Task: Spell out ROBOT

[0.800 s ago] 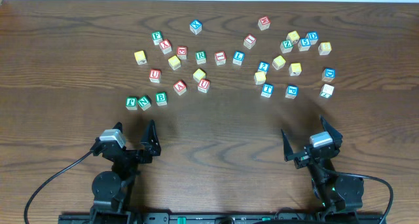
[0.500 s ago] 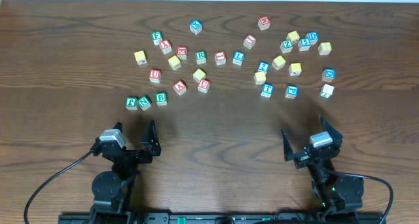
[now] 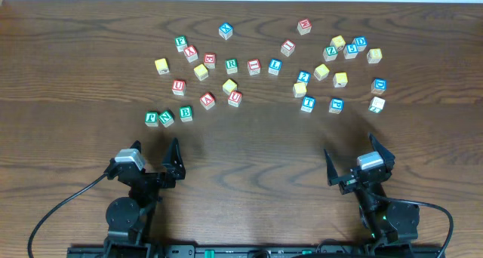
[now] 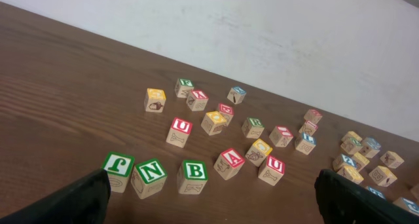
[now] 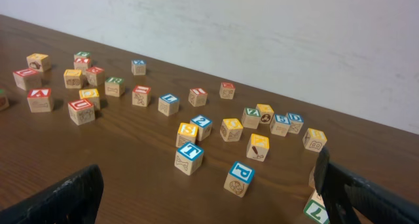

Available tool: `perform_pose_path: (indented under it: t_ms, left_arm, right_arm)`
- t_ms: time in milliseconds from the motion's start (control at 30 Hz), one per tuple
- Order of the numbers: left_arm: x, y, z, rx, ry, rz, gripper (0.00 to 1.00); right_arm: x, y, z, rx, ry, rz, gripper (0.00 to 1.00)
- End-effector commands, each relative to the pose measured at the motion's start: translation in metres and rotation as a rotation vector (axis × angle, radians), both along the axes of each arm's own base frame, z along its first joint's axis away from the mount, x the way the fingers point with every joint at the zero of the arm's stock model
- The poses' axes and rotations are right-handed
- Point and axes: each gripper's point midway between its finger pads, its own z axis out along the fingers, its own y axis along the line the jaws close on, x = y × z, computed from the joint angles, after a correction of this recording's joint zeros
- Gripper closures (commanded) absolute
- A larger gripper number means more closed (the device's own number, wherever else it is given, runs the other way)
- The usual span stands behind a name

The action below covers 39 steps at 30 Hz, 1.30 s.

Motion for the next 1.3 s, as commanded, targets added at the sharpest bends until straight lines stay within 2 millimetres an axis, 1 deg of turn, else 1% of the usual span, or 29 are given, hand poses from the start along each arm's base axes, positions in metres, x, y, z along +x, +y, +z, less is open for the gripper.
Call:
perform_pose_path:
  t_ms: [0, 433, 467, 500, 600, 633, 667, 700, 733, 767, 800, 867, 900, 933, 1000, 1033, 1067, 1100, 1200, 1267]
  left_arm:
    - [-0.001, 0.000, -0.015, 0.009, 0.043, -0.004, 0.02]
    - [-0.001, 0.000, -0.014, 0.007, 0.038, -0.004, 0.02]
    - [0.000, -0.003, -0.011, 0.005, 0.027, -0.018, 0.02]
    - [-0.001, -0.011, -0.005, -0.002, 0.002, -0.065, 0.02]
    - [-0.005, -0.024, 0.009, -0.013, -0.027, -0.147, 0.02]
    - [-0.007, -0.027, 0.017, -0.014, -0.026, -0.163, 0.02]
    - [-0.009, -0.025, 0.023, -0.009, -0.007, -0.156, 0.02]
    - [-0.011, -0.025, 0.034, 0.024, 0.008, -0.156, 0.02]
    - [-0.012, -0.024, 0.045, 0.052, 0.023, -0.159, 0.02]
    - [-0.009, -0.025, 0.065, 0.082, 0.046, -0.164, 0.02]
    - [0.000, -0.022, 0.093, 0.086, 0.114, -0.144, 0.02]
    - [0.011, -0.016, 0.114, 0.088, 0.260, -0.106, 0.02]
    - [0.019, -0.016, 0.127, 0.105, 0.347, -0.109, 0.02]
    - [0.023, -0.017, 0.134, 0.120, 0.394, -0.115, 0.02]
    - [0.039, -0.018, 0.158, 0.165, 0.531, -0.136, 0.02]
    - [0.049, -0.019, 0.163, 0.166, 0.579, -0.139, 0.02]
    - [0.055, -0.020, 0.165, 0.167, 0.600, -0.140, 0.02]
    - [0.067, -0.021, 0.158, 0.169, 0.654, -0.143, 0.02]
    - [0.085, -0.023, 0.120, 0.163, 0.781, -0.144, 0.02]
    - [0.092, -0.024, 0.106, 0.165, 0.826, -0.147, 0.02]
  right_arm:
    - [0.000, -0.002, 0.000, 0.011, 0.003, -0.008, 0.01]
    - [0.000, -0.002, 0.000, 0.011, 0.003, -0.008, 0.01]
    - [0.000, -0.002, 0.000, 0.011, 0.003, -0.008, 0.01]
    - [0.000, -0.002, 0.000, 0.011, 0.003, -0.008, 0.01]
    - [0.000, -0.002, 0.000, 0.011, 0.003, -0.008, 0.01]
    - [0.000, -0.002, 0.000, 0.011, 0.003, -0.008, 0.01]
    - [0.000, -0.002, 0.000, 0.011, 0.003, -0.008, 0.01]
    - [0.000, -0.002, 0.000, 0.011, 0.003, -0.008, 0.01]
    - [0.000, -0.002, 0.000, 0.011, 0.003, -0.008, 0.01]
    - [0.000, -0.002, 0.000, 0.011, 0.003, -0.008, 0.01]
    - [0.000, -0.002, 0.000, 0.011, 0.003, -0.008, 0.01]
    - [0.000, -0.002, 0.000, 0.011, 0.003, -0.008, 0.01]
    - [0.000, -0.002, 0.000, 0.011, 0.003, -0.008, 0.01]
    - [0.000, -0.002, 0.000, 0.011, 0.003, -0.008, 0.01]
    - [0.000, -0.002, 0.000, 0.011, 0.003, -0.008, 0.01]
    - [0.000, -0.002, 0.000, 0.011, 0.003, -0.008, 0.01]
    - [0.000, -0.002, 0.000, 0.011, 0.003, -0.008, 0.01]
    - [0.000, -0.002, 0.000, 0.011, 0.003, -0.008, 0.01]
    - [0.000, -0.002, 0.000, 0.011, 0.003, -0.008, 0.01]
    - [0.000, -0.002, 0.000, 0.011, 0.003, -0.008, 0.01]
